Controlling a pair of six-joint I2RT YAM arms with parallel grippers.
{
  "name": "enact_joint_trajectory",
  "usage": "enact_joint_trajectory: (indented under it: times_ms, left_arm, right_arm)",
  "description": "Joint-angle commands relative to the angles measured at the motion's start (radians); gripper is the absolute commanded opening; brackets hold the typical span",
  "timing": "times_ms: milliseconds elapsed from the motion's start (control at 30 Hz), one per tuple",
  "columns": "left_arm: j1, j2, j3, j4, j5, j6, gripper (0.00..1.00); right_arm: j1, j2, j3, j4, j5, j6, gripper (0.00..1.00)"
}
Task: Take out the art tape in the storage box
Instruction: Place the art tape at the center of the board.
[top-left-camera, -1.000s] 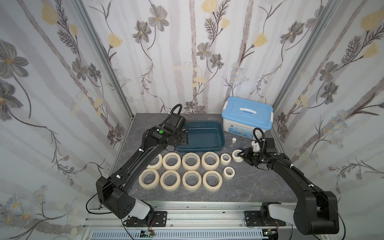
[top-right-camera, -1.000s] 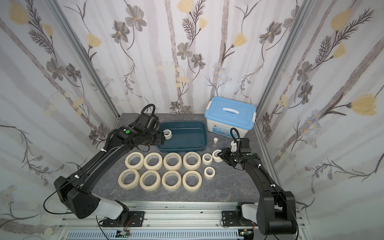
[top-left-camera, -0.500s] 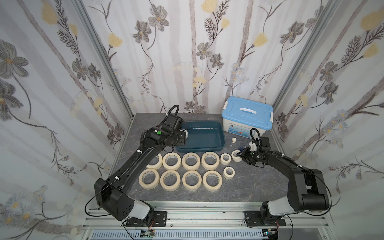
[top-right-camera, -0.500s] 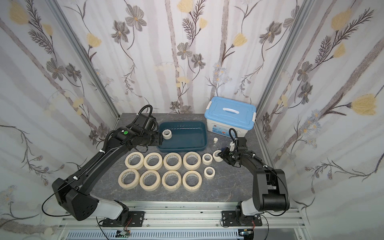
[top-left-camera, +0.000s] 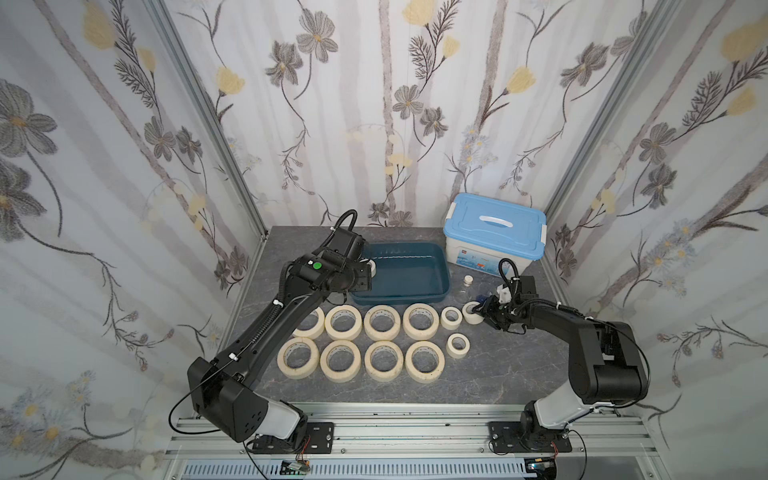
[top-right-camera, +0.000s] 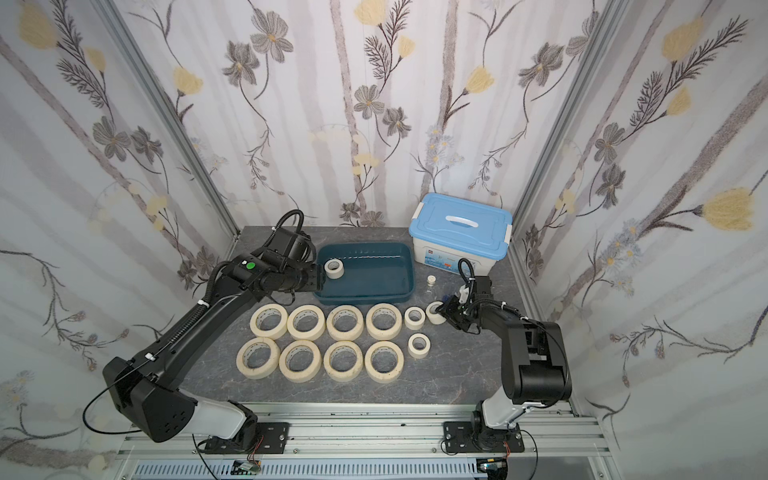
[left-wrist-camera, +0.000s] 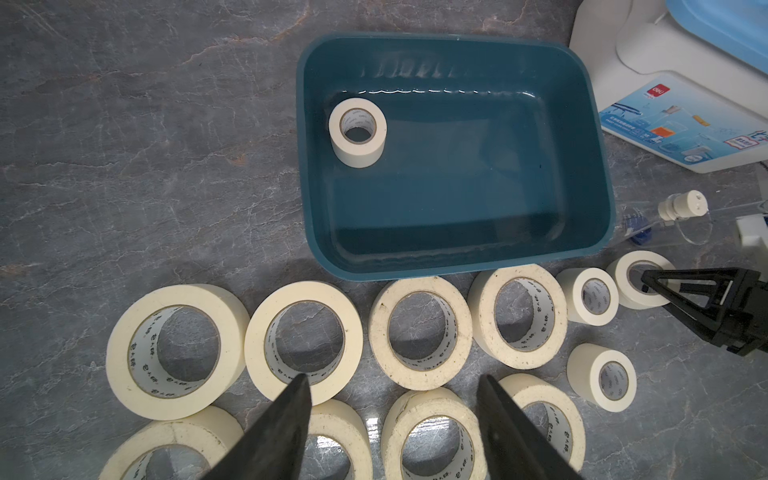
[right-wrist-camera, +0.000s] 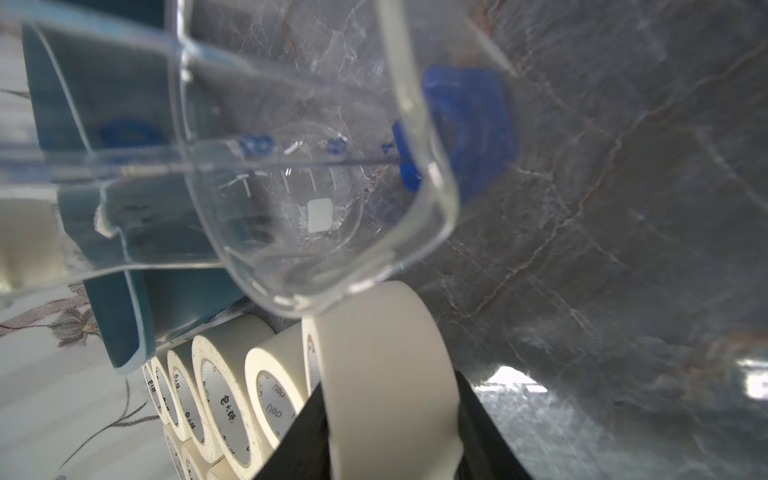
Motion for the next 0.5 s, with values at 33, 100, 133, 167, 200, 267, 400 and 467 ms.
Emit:
enact_joint_trajectory:
  times_ms: [33,100,133,167,200,267,400,467]
  left_arm:
    - [0.0,-0.001,0.001,0.003,-0.012,-0.007,0.66]
    - [0.001,-0.001,0.002,0.004,-0.013,-0.007,0.66]
    - [0.001,-0.002,0.002,0.004,-0.012,-0.007,0.66]
    - [0.002,-0.001,0.002,0.003,-0.013,-0.007,0.66]
    - [0.003,-0.001,0.003,0.003,-0.014,-0.006,0.66]
    - [0.003,-0.002,0.004,0.003,-0.017,-0.005,0.66]
    - [0.01,0.003,0.009,0.005,-0.014,-0.005,0.66]
    - [0.017,0.007,0.016,0.003,-0.014,-0.004,0.66]
  right_arm:
    - [-0.002,0.027,0.002,0.018,-0.018,-0.012,0.43]
    - [-0.005,0.027,-0.001,0.019,-0.015,-0.013,0.46]
    - [-0.007,0.028,-0.001,0.019,-0.016,-0.014,0.48]
    - [-0.007,0.027,0.0,0.019,-0.017,-0.014,0.5]
    - [-0.008,0.027,-0.001,0.019,-0.016,-0.016,0.51]
    - [-0.01,0.025,-0.002,0.018,-0.018,-0.017,0.53]
    - [-0.014,0.015,-0.012,0.017,-0.02,-0.016,0.59]
    - [-0.015,0.002,-0.02,0.01,-0.015,-0.014,0.63]
